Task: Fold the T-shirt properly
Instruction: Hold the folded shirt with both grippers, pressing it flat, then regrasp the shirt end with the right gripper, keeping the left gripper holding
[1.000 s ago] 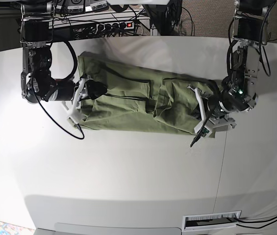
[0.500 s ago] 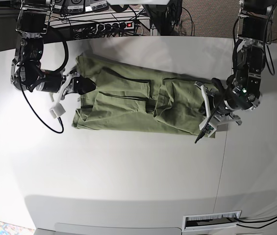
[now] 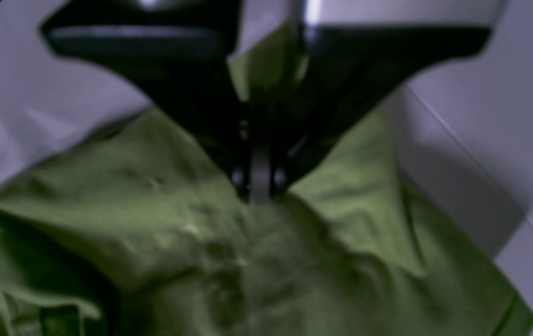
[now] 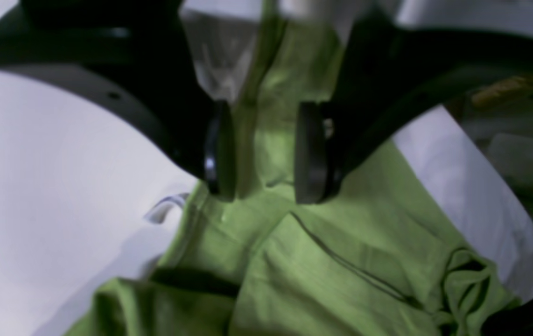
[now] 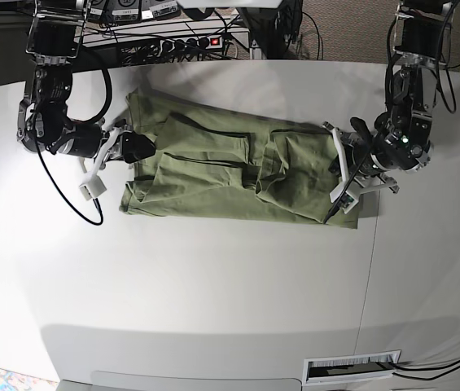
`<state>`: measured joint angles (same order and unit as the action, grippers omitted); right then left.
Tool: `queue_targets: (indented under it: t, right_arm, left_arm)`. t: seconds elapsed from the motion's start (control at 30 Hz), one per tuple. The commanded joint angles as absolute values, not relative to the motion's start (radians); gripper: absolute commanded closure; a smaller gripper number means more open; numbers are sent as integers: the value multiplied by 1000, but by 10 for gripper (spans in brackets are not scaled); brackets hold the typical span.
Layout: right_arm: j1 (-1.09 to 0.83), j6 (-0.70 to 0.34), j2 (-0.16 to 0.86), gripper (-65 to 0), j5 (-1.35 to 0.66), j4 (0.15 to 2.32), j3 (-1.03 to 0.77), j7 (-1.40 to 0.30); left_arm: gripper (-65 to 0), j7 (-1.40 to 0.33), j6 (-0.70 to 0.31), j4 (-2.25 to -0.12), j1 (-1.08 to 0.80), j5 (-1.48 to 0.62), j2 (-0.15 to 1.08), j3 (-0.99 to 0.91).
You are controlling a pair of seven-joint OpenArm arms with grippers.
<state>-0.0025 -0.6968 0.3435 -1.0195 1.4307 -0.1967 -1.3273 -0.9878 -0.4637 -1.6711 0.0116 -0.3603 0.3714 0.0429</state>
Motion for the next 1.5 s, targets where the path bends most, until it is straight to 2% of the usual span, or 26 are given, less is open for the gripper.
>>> queue_targets:
  t: [0.0, 0.3, 0.57, 1.0, 1.37, 1.47]
  right_arm:
    - [14, -698, 357, -227, -1019, 1445, -205, -1307]
    - [14, -698, 354, -228, -939, 1445, -205, -1225]
    - [19, -698, 267, -228, -892, 1444, -205, -1191]
    - [20, -698, 193, -228, -870, 1419, -204, -1185]
    - [19, -698, 191, -227, -875, 1314, -204, -1155]
    - [19, -698, 192, -166, -917, 1314, -204, -1155]
  left_arm:
    - [0, -980, -461, -1689, 25, -364, 380, 36]
    - [0, -978, -461, -1688, 14, -361, 380, 36]
    - [0, -979, -462, -1688, 14, -390, 380, 36]
    - [0, -975, -469, -1688, 14, -390, 380, 36]
    - [0, -968, -469, -1688, 14, -390, 380, 36]
    - [0, -968, -469, -1688, 14, -389, 380, 36]
